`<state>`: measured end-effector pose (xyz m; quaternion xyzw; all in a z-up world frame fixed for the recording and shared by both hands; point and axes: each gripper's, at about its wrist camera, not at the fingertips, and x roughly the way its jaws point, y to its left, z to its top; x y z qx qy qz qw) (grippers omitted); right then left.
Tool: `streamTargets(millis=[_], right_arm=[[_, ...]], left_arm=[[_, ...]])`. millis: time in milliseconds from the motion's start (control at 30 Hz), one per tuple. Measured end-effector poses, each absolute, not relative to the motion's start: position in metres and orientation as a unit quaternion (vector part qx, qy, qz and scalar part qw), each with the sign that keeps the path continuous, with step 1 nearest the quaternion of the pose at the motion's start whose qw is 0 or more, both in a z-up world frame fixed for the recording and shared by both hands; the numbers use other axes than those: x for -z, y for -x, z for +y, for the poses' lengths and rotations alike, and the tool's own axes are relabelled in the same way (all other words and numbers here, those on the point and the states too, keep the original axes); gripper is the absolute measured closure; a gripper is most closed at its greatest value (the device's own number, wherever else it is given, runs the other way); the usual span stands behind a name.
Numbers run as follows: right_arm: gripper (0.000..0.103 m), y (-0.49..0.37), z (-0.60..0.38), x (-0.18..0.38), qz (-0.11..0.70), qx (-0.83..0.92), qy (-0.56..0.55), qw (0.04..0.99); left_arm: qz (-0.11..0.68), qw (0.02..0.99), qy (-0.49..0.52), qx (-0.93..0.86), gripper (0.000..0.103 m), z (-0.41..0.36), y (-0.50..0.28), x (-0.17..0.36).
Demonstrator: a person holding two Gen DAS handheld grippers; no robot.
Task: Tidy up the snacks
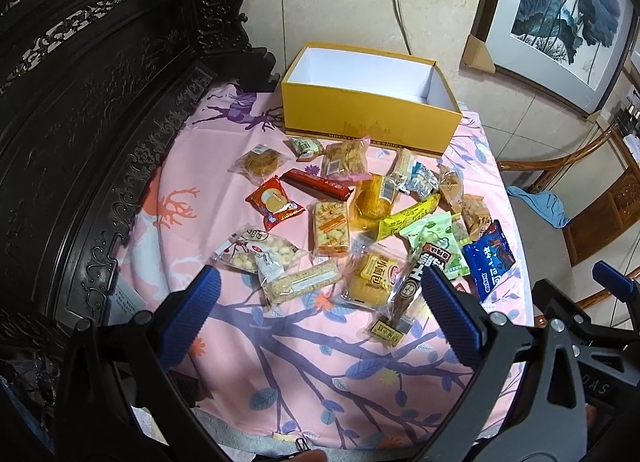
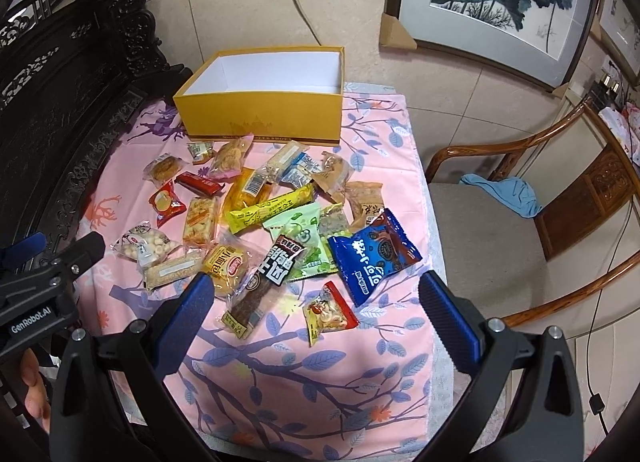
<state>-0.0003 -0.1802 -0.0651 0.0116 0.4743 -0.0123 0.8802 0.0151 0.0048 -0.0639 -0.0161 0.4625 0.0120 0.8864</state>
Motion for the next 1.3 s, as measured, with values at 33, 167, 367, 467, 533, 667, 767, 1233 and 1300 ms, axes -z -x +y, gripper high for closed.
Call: streamTargets(millis=[33,167,367,467,533,667,767,1233,1300], right_arm=[[0.001,0.001,-0.180,0.065,0.474,0.011,-0.012,0.881],[0.001,0.005,-0.181,0.064,0.473,0.009,-0.018,0.881],[0.001,0.010,-0.182,0.062,0.470,0.009,-0.022,0.882],[0.001,0.011,-0.182,0.062,0.470,0.010,-0.024,0.882],[0.001,0.011,-0.183,0.061,0.471,0.011,-0.026,0.882],[0.001,0.012,-0.186,0.060,0.470,0.014,-0.029,0.882],[0.001,0.012,-0.186,0.061,0.473,0.014,-0.028,0.881],[0.001,0.013,-0.224,0.071,0.478,0.042,-0.041,0.877],[0.001,0.013,-0.234,0.077,0.486,0.055,-0.047,0.871]], left_arm=[[0.463,0.886,0.016,-0.011,0.002,0.005,-0.015,0.064],[0.463,0.886,0.015,-0.008,0.002,0.004,-0.013,0.063],[0.460,0.888,0.011,-0.004,0.002,0.000,-0.009,0.059],[0.460,0.888,0.008,-0.003,0.002,-0.001,-0.008,0.058],[0.459,0.888,0.007,-0.003,0.002,-0.001,-0.007,0.058],[0.462,0.887,0.010,-0.004,0.002,0.000,-0.007,0.058],[0.465,0.885,0.013,-0.005,0.002,0.000,-0.007,0.061],[0.450,0.889,0.023,-0.081,0.002,0.073,-0.027,0.063],[0.454,0.886,0.023,-0.090,0.002,0.081,-0.027,0.069]])
